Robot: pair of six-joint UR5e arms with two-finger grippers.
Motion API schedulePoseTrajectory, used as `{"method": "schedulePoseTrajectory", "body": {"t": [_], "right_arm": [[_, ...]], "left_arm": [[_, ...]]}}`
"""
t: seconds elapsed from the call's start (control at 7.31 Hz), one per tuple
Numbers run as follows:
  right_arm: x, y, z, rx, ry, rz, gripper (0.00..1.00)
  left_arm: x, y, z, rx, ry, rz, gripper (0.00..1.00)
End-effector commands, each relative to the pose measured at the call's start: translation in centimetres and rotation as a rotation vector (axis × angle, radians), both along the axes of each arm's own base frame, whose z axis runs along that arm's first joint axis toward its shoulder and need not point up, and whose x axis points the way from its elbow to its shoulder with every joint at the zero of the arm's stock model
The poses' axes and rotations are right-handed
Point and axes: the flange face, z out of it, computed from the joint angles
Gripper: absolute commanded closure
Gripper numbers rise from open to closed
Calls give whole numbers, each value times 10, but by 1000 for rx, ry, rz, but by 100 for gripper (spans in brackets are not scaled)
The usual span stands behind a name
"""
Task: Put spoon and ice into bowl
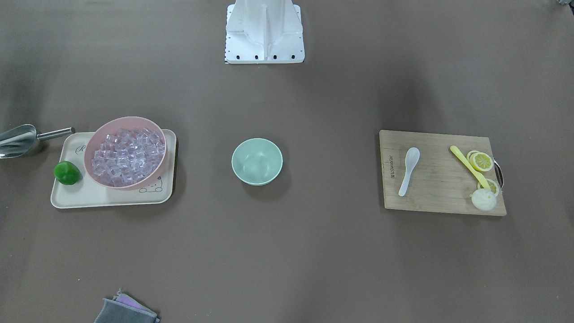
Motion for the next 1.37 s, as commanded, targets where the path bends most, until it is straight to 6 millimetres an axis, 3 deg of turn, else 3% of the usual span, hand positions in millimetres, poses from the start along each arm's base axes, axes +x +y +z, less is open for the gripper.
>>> {"method": "schedulePoseTrajectory", "body": {"t": [0.0, 0.14, 0.41, 1.23], "right_arm": [[-1, -7, -11, -20, -15, 36, 0], [-1, -5, -25, 8, -17, 37, 0], [-3, -10, -31, 28, -14, 29, 0], [-30, -17, -44, 48, -26, -17, 0]], "left_arm": [[3, -2, -5, 74, 4, 6, 2], [10, -4, -12, 104, 8, 18, 2], [36, -9, -15, 78, 27, 12, 2], [37, -1, -21, 133, 35, 18, 3]]}}
